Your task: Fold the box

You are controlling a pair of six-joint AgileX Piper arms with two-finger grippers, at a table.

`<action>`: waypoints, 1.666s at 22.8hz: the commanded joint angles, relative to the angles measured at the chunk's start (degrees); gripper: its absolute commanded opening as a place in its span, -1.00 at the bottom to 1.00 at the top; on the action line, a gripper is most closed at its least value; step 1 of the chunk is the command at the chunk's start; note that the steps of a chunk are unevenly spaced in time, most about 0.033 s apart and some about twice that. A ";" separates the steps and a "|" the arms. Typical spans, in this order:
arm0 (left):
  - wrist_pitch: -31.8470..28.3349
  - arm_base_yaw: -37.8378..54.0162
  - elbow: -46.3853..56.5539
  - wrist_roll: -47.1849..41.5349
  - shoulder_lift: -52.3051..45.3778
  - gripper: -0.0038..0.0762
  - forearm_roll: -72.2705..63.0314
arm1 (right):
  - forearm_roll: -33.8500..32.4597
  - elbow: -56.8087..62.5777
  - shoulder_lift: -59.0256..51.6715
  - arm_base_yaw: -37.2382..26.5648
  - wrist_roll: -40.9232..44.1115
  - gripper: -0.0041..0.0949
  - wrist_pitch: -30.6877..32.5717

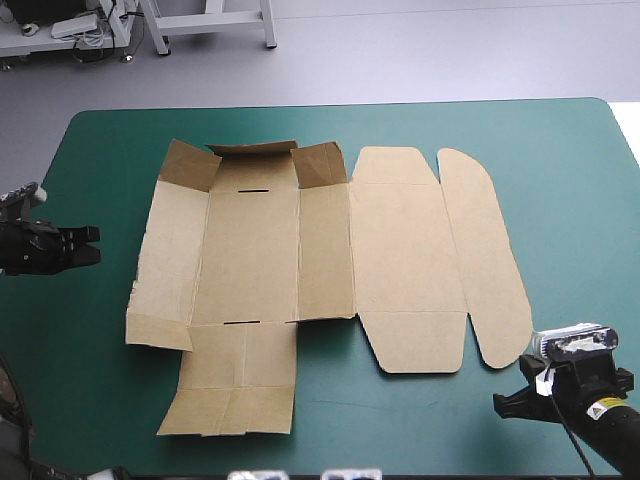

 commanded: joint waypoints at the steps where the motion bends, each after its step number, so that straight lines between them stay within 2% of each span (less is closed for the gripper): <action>1: 2.64 0.19 -2.00 2.47 0.08 -0.93 -4.00 | 0.80 -1.56 0.28 0.04 -0.63 -0.94 -3.07; 5: 3.23 0.19 -2.00 2.59 0.77 -0.91 -4.38 | 0.72 -1.56 0.28 0.04 -0.63 -0.94 -3.07; 7: 3.72 0.19 -2.00 3.18 0.77 -0.84 -4.51 | 0.72 -1.56 0.28 0.04 -0.63 -0.94 -3.07; 11: 3.72 0.19 -2.00 4.77 0.77 -0.45 -7.92 | 0.72 -1.56 0.28 0.04 -0.63 -0.94 -3.07; 16: 4.02 0.19 -2.00 4.87 1.03 0.16 -9.30 | 0.72 -1.56 0.28 0.04 -0.63 -0.94 -3.07; 18: 4.04 0.19 -1.64 4.47 1.03 0.27 -9.06 | 0.72 -1.56 0.28 0.04 -0.63 -0.94 -3.07; 24: 4.15 -2.06 -1.40 4.39 1.84 0.28 -7.99 | 0.72 -1.56 0.28 0.04 -0.63 -0.94 -3.33; 27: 7.21 -5.01 -1.40 3.99 4.74 0.28 -7.88 | 0.72 -1.56 0.28 0.04 -0.63 -0.94 -3.30; 33: 7.20 -8.00 -1.06 -1.57 8.12 0.28 -3.61 | 0.72 -1.56 0.28 0.04 -0.63 -0.94 -3.07; 38: 7.20 -11.77 2.98 -1.83 8.12 0.28 -4.52 | 0.72 -1.56 0.28 0.04 -0.63 -0.94 -3.07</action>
